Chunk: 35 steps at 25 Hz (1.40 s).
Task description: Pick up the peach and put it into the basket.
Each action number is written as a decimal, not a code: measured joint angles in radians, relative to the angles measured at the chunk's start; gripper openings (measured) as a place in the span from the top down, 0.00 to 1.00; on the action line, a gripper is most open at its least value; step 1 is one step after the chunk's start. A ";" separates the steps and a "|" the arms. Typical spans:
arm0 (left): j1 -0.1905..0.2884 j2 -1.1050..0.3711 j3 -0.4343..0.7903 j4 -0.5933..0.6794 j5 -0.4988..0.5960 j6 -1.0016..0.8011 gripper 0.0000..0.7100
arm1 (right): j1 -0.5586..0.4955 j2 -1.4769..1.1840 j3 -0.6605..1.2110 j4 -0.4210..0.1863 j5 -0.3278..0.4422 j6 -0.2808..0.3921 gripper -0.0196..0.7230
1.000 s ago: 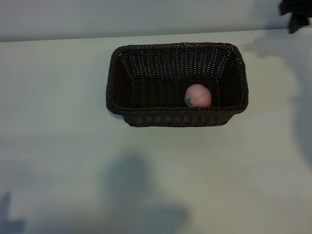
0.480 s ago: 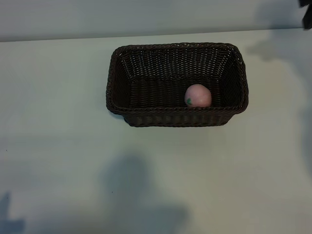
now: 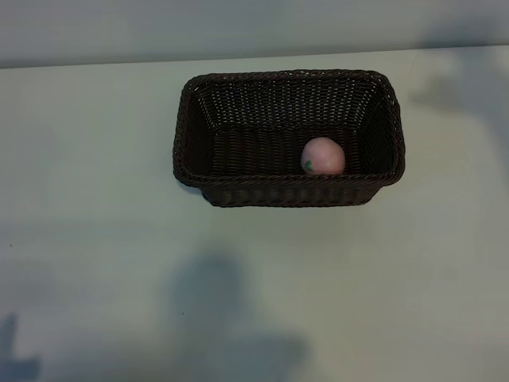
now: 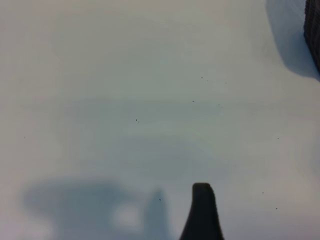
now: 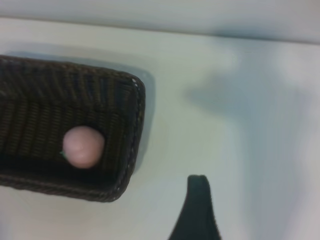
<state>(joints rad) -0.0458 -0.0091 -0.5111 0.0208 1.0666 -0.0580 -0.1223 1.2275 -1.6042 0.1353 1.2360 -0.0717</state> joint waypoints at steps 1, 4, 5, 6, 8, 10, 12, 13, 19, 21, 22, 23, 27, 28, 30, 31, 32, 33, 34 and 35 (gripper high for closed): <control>0.000 0.000 0.000 0.000 0.000 0.000 0.20 | 0.000 -0.033 0.020 0.000 -0.001 0.000 0.22; 0.000 0.000 0.000 0.000 0.000 0.000 0.20 | 0.000 -0.158 0.104 -0.004 -0.020 0.000 0.22; 0.000 0.000 0.000 0.000 0.000 0.000 0.20 | 0.000 -0.195 0.141 -0.004 -0.036 0.000 0.22; 0.000 0.000 0.000 0.000 0.000 0.000 0.20 | 0.000 -0.241 0.171 -0.005 -0.063 0.000 0.22; 0.000 0.000 0.000 0.000 0.000 0.000 0.20 | 0.000 -0.359 0.242 -0.005 -0.112 0.000 0.22; 0.000 0.000 0.000 0.000 0.001 0.000 0.20 | 0.000 -0.444 0.299 -0.008 -0.161 0.000 0.22; 0.000 0.000 0.000 0.000 0.001 0.000 0.20 | 0.000 -0.519 0.361 -0.017 -0.189 0.000 0.22; 0.000 0.000 0.000 0.000 0.001 0.000 0.20 | 0.000 -0.557 0.387 -0.028 -0.196 0.000 0.22; 0.000 0.000 0.000 0.000 0.001 0.000 0.20 | 0.000 -0.764 0.560 -0.108 -0.198 0.028 0.22; 0.000 0.000 0.000 0.000 0.001 0.000 0.20 | 0.000 -0.836 0.614 -0.119 -0.206 0.032 0.22; 0.000 0.000 0.000 0.000 0.001 0.000 0.20 | 0.001 -0.871 0.644 -0.121 -0.212 0.033 0.22; 0.000 0.000 0.000 0.000 0.001 0.000 0.20 | 0.005 -0.899 0.672 -0.123 -0.219 0.037 0.22; 0.000 0.000 0.000 0.000 0.001 0.000 0.20 | 0.047 -1.024 0.770 -0.123 -0.233 0.072 0.22; 0.000 0.000 0.000 0.000 0.001 0.000 0.20 | 0.059 -1.058 0.793 -0.123 -0.234 0.081 0.22; 0.000 0.000 0.000 0.000 0.001 0.000 0.20 | 0.078 -1.118 0.833 -0.125 -0.233 0.097 0.22; 0.000 0.000 0.000 0.000 0.001 0.000 0.20 | 0.082 -1.147 0.849 -0.126 -0.233 0.102 0.22; 0.000 0.000 0.000 0.000 0.001 0.000 0.20 | 0.083 -1.173 0.869 -0.126 -0.232 0.106 0.22; 0.000 0.000 0.000 0.000 0.001 0.000 0.20 | 0.083 -1.199 0.892 -0.127 -0.231 0.106 0.22; 0.000 0.000 0.000 0.000 0.001 0.000 0.20 | 0.083 -1.216 0.912 -0.135 -0.225 0.107 0.22; 0.000 0.000 0.000 0.000 0.001 0.000 0.20 | 0.083 -1.230 0.936 -0.135 -0.215 0.107 0.22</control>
<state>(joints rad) -0.0458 -0.0091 -0.5111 0.0208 1.0674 -0.0580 -0.0396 -0.0021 -0.6684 0.0000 1.0211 0.0352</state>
